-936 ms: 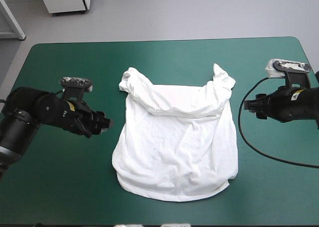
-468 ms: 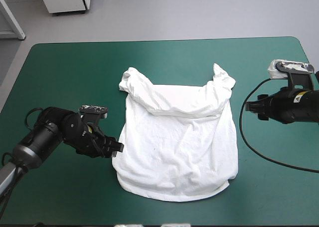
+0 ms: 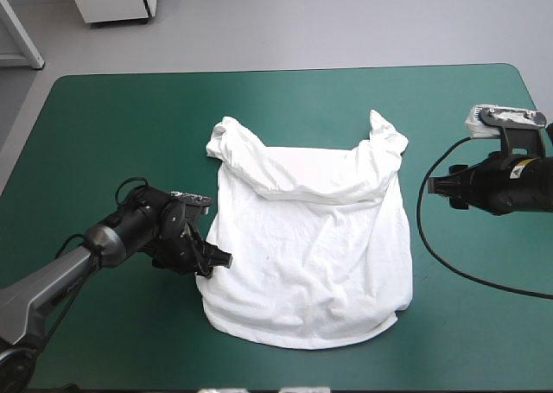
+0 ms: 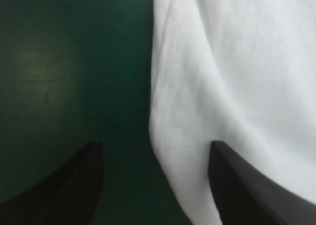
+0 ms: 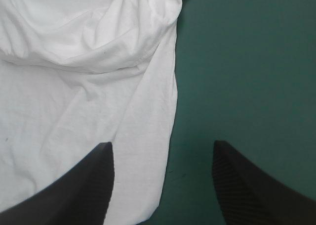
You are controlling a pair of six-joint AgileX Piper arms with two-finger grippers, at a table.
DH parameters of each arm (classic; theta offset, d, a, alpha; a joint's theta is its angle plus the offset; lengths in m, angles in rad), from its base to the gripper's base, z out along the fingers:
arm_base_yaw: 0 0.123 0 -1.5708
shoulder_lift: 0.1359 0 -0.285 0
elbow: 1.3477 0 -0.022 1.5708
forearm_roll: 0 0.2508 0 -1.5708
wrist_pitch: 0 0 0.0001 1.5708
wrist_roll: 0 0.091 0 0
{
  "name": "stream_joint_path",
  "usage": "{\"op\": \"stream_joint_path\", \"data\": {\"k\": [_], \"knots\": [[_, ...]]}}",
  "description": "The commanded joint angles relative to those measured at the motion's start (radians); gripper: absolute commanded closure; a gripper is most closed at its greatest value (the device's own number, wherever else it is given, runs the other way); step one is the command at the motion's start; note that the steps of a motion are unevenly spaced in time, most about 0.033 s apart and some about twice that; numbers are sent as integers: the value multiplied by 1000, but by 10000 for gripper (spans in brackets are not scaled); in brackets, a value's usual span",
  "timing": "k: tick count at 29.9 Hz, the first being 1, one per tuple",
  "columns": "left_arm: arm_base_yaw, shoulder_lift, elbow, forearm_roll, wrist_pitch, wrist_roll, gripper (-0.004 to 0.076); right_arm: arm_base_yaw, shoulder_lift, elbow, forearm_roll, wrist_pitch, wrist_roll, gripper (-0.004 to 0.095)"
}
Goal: Fold the cloth
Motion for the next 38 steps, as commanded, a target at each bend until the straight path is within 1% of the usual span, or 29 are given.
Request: {"op": "stream_joint_path", "data": {"k": [1, 4, 6, 8, 10, 12, 17, 20, 22, 24, 27, 29, 31, 34, 36, 38], "knots": [[-18, 30, -21, -9, -22, -11, 274, -3, -14, -26, -11, -14, -3, 355], [-36, 79, -21, -11, -32, -11, 281, -3, -14, -26, -13, -14, -3, 355], [-49, 103, -21, -20, -43, -11, 321, -3, -14, -26, -17, -14, -3, 355], [-61, 114, -21, -27, -50, -11, 417, -3, -14, -26, -27, -12, -3, 355], [-77, 119, -21, -30, -63, -11, 549, -3, -14, -26, -29, -10, -3, 355], [-87, 122, -21, -37, -73, -11, 721, -3, -14, -26, -30, -1, -3, 355], [-87, 122, -21, -54, -89, -9, 731, -3, -14, -26, -28, 0, 6, 355], [-87, 122, -21, -54, -87, -9, 731, -3, -14, -8, 1, 0, 6, 355], [-87, 122, -21, -54, -89, -17, 731, -1, -14, 38, 11, 0, 8, 355], [-87, 122, -21, -54, -89, -14, 731, 21, -16, 102, -5, 0, 31, 355], [-87, 122, -21, -54, -89, -12, 731, 106, -18, 194, -18, 0, 70, 355], [-87, 122, -21, -54, -89, -12, 731, 183, -15, 251, -46, -27, 113, 355], [-87, 122, -21, -54, -89, -12, 731, 282, -12, 313, -134, -72, 203, 355], [-87, 122, -21, -54, -85, -12, 731, 400, -8, 404, -262, -110, 324, 354], [-87, 122, -21, -54, -85, -11, 731, 447, -8, 461, -266, -163, 362, 354], [-87, 122, -21, -54, -85, -11, 731, 462, -6, 523, -227, -239, 362, 346]]}}
